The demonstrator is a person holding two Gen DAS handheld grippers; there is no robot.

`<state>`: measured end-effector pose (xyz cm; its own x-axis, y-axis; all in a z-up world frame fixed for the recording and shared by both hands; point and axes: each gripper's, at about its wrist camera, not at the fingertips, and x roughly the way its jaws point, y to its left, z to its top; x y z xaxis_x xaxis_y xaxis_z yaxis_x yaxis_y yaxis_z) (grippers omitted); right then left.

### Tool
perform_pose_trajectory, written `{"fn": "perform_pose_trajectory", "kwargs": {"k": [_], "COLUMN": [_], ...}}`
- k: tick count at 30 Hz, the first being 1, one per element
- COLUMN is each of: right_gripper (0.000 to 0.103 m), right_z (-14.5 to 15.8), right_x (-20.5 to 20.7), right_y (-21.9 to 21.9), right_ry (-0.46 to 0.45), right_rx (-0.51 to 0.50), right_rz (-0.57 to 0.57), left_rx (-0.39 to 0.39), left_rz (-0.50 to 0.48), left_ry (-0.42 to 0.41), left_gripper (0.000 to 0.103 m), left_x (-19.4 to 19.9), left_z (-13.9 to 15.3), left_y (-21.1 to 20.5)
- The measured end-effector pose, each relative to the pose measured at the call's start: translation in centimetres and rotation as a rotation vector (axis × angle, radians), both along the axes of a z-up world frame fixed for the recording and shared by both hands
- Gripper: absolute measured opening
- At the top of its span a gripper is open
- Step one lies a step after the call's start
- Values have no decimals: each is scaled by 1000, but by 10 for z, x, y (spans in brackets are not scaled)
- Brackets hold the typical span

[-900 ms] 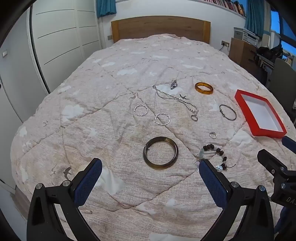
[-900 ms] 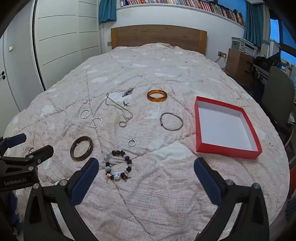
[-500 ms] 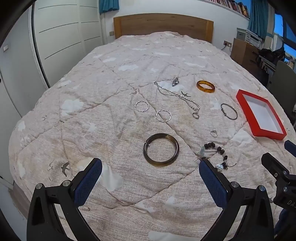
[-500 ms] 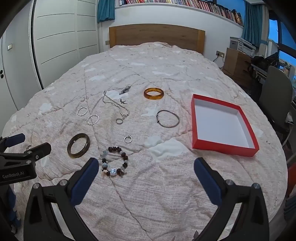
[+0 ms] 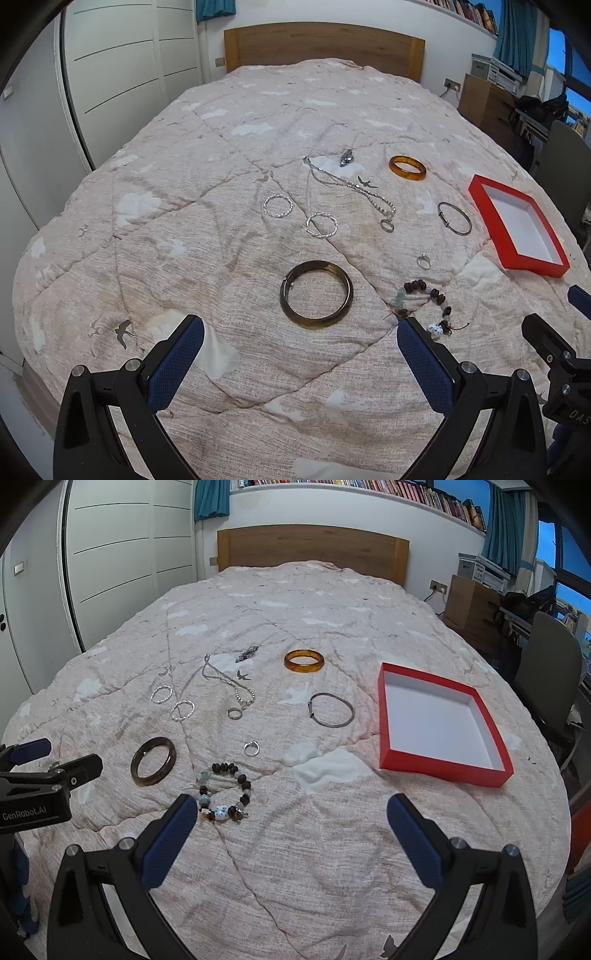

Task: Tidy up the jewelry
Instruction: 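Move left tool toward dark brown bangle while right tool approaches beaded bracelet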

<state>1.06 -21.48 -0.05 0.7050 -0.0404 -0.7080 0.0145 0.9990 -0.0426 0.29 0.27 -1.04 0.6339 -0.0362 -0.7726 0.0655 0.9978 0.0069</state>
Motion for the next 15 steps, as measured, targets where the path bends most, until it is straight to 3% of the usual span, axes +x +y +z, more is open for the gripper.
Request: {"fn": "perform_pose_trajectory", "kwargs": {"k": [15], "right_gripper": [103], "right_z": [0], "right_x": [-7], "right_y": [-5], "right_ry": [7], "right_rx": [4], "right_rz": [-20], "left_rx": [-2], "left_rz": [11], "left_ry": [-29], "left_gripper": [103], "left_x": [-2], "left_z": [2], "left_y": [13]}}
